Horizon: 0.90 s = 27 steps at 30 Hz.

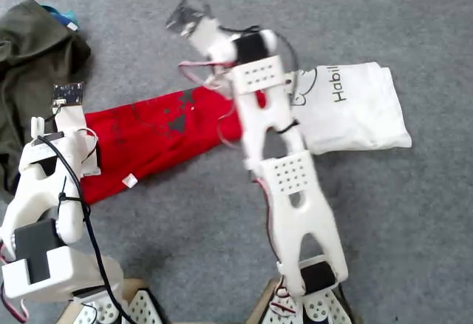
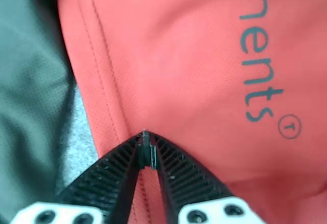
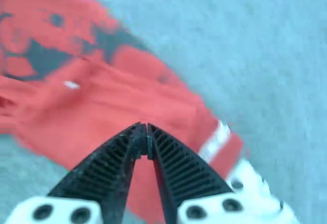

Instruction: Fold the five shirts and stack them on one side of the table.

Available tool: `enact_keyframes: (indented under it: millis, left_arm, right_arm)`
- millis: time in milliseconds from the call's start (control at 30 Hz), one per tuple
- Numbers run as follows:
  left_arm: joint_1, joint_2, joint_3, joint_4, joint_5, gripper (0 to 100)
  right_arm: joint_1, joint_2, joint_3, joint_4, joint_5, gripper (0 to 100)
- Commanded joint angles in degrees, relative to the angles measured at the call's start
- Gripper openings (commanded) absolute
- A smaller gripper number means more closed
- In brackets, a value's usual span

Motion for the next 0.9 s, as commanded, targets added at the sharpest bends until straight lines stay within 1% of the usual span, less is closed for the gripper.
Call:
enact_keyframes:
  millis: [0, 67, 167, 267, 367, 467, 633, 700, 867]
  left_arm:
    - [-1.01, -0.09, -1.36, 0.26, 0.26, 3]
    - [-1.01, -0.09, -1.36, 0.26, 0.26, 3]
    - [-1.01, -0.09, -1.36, 0.26, 0.26, 3]
    - [-1.01, -0.09, -1.36, 0.26, 0.26, 3]
    - [-1.01, -0.09, -1.36, 0.26, 0.26, 3]
    - [-0.92, -0.09, -1.36, 0.26, 0.26, 3]
    - [-0.92, -0.97, -1.63, 1.05, 0.26, 3]
    - [-1.10, -3.52, -2.68, 4.31, 0.26, 3]
    - [-0.66, -17.32, -7.69, 15.91, 0.26, 3]
  right_arm:
    - [5.36, -4.44, 6.37, 0.35, -1.23, 1.5]
    - [7.47, -4.00, 12.09, -0.09, -1.23, 1.5]
    - [9.14, -1.27, 19.47, -4.40, -1.49, 1.5]
    - [9.49, 1.36, 20.97, -6.77, -1.49, 1.5]
    - [9.23, 0.92, 17.01, -4.66, -1.49, 1.5]
    - [9.23, -0.40, 9.45, -0.18, -1.49, 1.5]
    - [9.58, -2.86, -2.77, 0.44, -1.58, 1.5]
    - [9.58, -4.97, -5.49, 0.53, -1.76, 1.5]
    - [9.67, -15.43, -4.09, 0.62, -8.35, 1.5]
